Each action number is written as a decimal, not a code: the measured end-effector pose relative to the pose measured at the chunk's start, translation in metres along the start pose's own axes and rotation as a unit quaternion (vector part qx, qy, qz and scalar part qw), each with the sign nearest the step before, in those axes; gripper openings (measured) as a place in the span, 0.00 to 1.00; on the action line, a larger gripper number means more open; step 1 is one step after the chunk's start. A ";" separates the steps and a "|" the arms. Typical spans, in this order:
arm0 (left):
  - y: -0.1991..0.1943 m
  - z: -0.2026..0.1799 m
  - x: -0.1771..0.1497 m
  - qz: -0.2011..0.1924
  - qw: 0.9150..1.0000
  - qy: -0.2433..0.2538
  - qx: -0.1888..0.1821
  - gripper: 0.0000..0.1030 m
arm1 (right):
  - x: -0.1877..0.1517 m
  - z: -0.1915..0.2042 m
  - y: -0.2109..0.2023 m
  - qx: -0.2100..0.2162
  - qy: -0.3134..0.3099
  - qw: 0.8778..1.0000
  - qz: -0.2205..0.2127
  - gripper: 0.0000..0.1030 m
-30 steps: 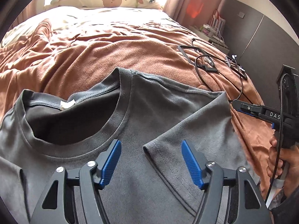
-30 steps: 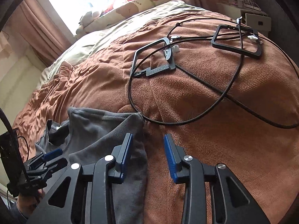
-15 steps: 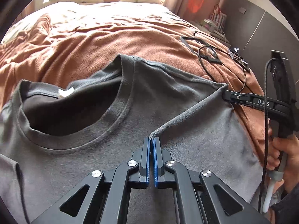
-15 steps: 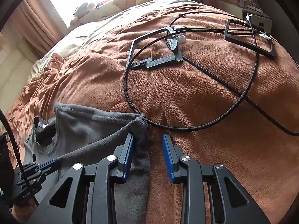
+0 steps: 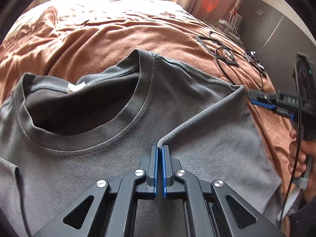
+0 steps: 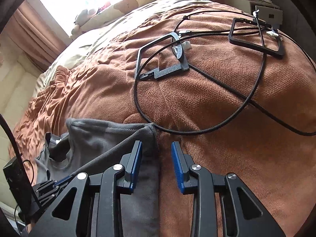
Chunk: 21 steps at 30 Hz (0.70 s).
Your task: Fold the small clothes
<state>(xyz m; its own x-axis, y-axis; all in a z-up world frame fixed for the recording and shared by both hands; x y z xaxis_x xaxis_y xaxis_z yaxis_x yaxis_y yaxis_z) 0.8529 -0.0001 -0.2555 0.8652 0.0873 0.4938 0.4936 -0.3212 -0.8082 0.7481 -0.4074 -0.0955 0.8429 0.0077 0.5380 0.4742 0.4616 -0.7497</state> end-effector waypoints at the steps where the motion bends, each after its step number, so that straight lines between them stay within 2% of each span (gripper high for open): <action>1: -0.001 0.001 0.000 0.001 1.000 -0.005 -0.005 0.04 | -0.002 0.001 -0.005 -0.002 -0.011 1.000 0.000 0.27; 4: -0.005 0.000 -0.003 0.002 1.000 -0.006 0.003 0.12 | -0.015 0.005 -0.019 -0.005 -0.041 0.999 0.007 0.27; 7: -0.010 -0.005 -0.011 0.003 1.000 -0.003 0.001 0.31 | -0.031 0.007 -0.029 0.000 -0.057 0.998 0.028 0.29; 9: -0.014 -0.011 -0.017 0.002 1.000 0.005 0.005 0.42 | -0.043 0.006 -0.036 -0.006 -0.068 0.997 0.037 0.38; 17: -0.022 -0.036 -0.047 0.016 1.000 0.018 0.008 0.43 | -0.081 0.004 -0.064 -0.009 -0.083 0.995 0.062 0.40; 21: -0.027 -0.046 -0.060 0.016 1.000 0.025 0.010 0.43 | -0.100 0.006 -0.068 -0.027 -0.108 0.990 0.081 0.39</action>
<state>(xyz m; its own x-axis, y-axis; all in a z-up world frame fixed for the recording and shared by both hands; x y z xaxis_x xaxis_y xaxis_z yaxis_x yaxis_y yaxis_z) 0.7834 -0.0399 -0.2484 0.8755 0.0295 0.4824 0.4676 -0.3036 -0.8301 0.6300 -0.4346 -0.0958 0.8373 0.2708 0.4750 0.3551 0.3914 -0.8489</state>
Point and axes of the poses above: each gripper's, at about its wrist camera, not at the fingertips, and y roughly the way its jaws point, z to its left, x to its top, the point moved 5 cm from there along y, roughly the way its jaws point, and after that the axes turned 2 degrees about -x, right-handed, at the moved point
